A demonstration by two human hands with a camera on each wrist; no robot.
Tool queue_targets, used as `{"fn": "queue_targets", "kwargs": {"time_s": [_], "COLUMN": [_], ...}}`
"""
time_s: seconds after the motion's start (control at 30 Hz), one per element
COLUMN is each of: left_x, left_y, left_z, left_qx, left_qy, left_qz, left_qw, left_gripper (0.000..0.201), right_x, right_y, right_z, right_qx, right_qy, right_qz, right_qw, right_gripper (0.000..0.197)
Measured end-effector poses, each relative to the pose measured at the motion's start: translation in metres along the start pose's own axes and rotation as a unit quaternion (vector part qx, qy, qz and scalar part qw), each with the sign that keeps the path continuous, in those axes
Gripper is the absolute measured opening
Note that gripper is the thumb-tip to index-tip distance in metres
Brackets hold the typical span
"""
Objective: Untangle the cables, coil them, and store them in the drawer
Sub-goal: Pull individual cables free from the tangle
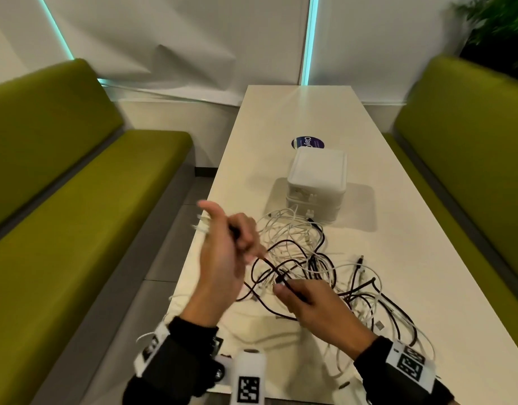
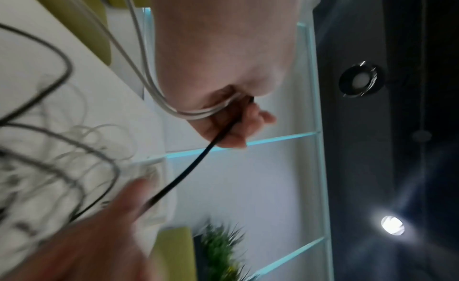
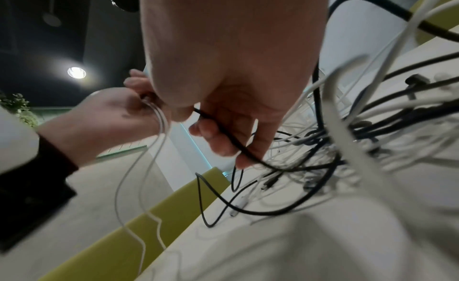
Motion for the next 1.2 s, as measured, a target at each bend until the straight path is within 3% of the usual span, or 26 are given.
{"fn": "queue_targets", "kwargs": {"time_s": [0.13,0.27,0.37,0.47,0.57,0.63,0.7,0.77,0.83,0.9,0.97,1.0,1.07,1.2], "left_x": [-0.013,-0.017,-0.021,-0.021,-0.021,-0.024,-0.027,-0.03,-0.031,-0.034,-0.043,-0.048,-0.056,-0.058], "left_y": [0.043,0.026,-0.009,-0.038,-0.048,-0.045,-0.041,-0.036,-0.031,-0.021,-0.006,0.0,0.007,0.003], "left_z": [-0.009,0.001,0.007,0.012,0.021,0.022,0.021,0.02,0.02,0.015,0.006,0.001,-0.004,0.005], "left_qx": [0.049,0.019,0.015,0.003,-0.058,-0.065,-0.051,-0.04,-0.023,-0.007,0.01,0.021,0.037,0.084], "left_qy": [0.019,0.007,-0.058,-0.135,-0.199,-0.201,-0.183,-0.154,-0.12,-0.036,0.055,0.077,0.074,0.054], "left_qz": [0.005,-0.214,-0.397,-0.508,-0.643,-0.673,-0.662,-0.601,-0.51,-0.371,-0.241,-0.215,-0.262,-0.463], "left_qw": [0.999,0.977,0.916,0.851,0.737,0.709,0.725,0.783,0.851,0.928,0.969,0.973,0.962,0.881], "left_gripper": [0.071,0.051,0.043,0.03,0.039,0.05,0.059,0.059,0.057,0.051,0.047,0.047,0.051,0.043], "right_x": [0.003,0.004,0.006,0.004,-0.003,-0.004,-0.004,-0.004,-0.003,-0.005,-0.009,-0.011,-0.012,-0.007], "right_y": [0.008,0.007,0.006,0.005,0.008,0.014,0.017,0.016,0.013,0.014,0.02,0.022,0.025,0.023], "right_z": [0.001,0.0,0.001,0.001,0.0,0.001,0.002,0.004,0.004,0.002,0.002,0.002,0.002,0.001], "right_qx": [-0.017,-0.046,-0.056,-0.072,-0.081,-0.079,-0.066,-0.059,-0.063,-0.064,-0.049,-0.041,-0.036,-0.043], "right_qy": [0.009,0.044,0.04,0.056,0.071,0.059,0.051,0.047,0.05,0.066,0.079,0.082,0.081,0.069], "right_qz": [0.063,0.108,0.157,0.179,0.19,0.198,0.202,0.197,0.183,0.169,0.149,0.144,0.149,0.173], "right_qw": [0.998,0.992,0.985,0.98,0.976,0.975,0.976,0.977,0.98,0.981,0.984,0.985,0.985,0.981], "right_gripper": [0.055,0.055,0.053,0.048,0.045,0.035,0.045,0.058,0.058,0.047,0.046,0.048,0.048,0.044]}}
Point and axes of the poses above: each hand's wrist, its own z-axis away from the middle knuckle, its own x-axis out of the palm, y = z × x, the point moved 1 cm from there along -z, towards the middle knuckle, and after that the axes turned 3 degrees about x, right-handed, at the moved point
